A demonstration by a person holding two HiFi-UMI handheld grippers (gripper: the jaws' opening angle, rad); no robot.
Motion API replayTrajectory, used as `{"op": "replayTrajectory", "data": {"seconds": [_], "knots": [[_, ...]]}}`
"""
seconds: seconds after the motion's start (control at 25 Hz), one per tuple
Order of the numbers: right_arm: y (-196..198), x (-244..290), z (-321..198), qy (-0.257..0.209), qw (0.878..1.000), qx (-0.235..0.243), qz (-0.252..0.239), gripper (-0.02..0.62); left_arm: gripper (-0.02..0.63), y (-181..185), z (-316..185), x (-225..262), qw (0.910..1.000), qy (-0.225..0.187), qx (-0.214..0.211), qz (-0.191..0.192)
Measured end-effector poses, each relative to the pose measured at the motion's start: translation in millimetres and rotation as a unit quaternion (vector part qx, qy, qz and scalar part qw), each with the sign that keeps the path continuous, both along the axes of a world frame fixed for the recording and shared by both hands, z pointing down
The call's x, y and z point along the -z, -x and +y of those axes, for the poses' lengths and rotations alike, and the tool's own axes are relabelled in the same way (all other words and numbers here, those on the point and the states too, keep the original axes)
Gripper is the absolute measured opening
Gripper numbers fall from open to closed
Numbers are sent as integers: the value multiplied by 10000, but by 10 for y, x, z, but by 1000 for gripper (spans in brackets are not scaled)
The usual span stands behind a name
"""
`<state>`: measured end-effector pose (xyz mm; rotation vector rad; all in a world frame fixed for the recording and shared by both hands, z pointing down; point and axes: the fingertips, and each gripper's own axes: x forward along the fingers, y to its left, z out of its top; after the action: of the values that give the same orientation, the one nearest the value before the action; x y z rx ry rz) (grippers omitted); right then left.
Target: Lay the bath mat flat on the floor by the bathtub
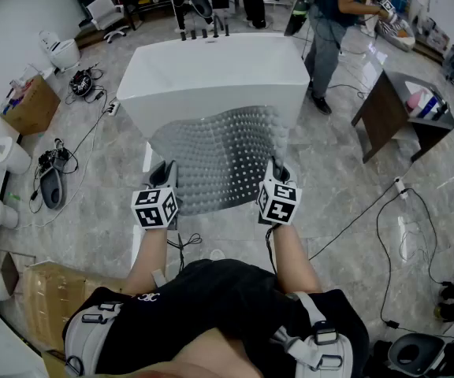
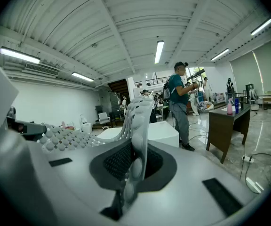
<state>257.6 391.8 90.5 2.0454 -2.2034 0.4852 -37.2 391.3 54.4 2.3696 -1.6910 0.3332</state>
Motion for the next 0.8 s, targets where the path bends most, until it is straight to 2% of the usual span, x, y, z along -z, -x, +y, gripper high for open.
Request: {"op": "replayTrajectory", "data": {"seconds": [0.16,0.44,0.8], "knots": [[42,1,50,-17,10000,73,-29,15,54,87,33,47,9999,-58,107,-104],[133,-57,101,34,9995,212,-244,15,54,93,163,-61,9995,-29,53,-309],[176,-89,53,146,9993,281,-180,15,53,71,115,-96,9991,9,36,-434]]}}
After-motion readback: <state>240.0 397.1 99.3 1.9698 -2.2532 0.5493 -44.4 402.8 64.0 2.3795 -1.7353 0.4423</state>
